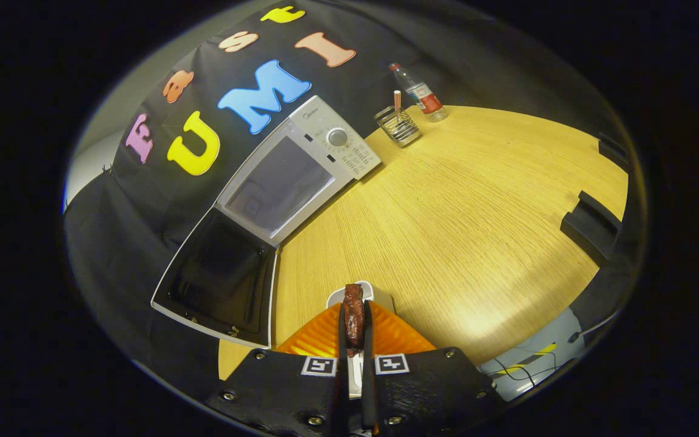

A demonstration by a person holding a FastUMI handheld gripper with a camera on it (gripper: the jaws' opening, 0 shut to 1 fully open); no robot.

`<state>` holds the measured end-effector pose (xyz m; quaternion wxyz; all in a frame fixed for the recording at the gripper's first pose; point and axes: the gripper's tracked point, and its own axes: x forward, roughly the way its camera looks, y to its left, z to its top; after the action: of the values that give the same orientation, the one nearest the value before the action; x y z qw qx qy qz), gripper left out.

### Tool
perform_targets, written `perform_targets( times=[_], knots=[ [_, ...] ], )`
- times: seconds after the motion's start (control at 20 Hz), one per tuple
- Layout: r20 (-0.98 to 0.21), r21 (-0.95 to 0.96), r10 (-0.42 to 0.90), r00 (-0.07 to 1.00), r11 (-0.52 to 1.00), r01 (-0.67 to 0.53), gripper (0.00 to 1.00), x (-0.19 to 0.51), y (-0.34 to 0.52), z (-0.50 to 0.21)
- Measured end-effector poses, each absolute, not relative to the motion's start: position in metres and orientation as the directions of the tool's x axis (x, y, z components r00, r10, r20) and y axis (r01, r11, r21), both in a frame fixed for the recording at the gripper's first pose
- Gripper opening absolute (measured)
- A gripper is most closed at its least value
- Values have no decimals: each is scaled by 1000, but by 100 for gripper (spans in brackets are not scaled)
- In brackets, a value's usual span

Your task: Open the microwave, put the food inside, and close the microwave door.

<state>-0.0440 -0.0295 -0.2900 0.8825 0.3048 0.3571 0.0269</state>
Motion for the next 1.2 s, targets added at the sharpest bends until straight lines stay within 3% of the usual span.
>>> perform_targets(
  times=[0.7,1.2],
  knots=[
    [-477,601,343,809,799,16,8,58,18,-192],
    [-435,608,387,813,792,-52,8,149,73,-195]
  ],
)
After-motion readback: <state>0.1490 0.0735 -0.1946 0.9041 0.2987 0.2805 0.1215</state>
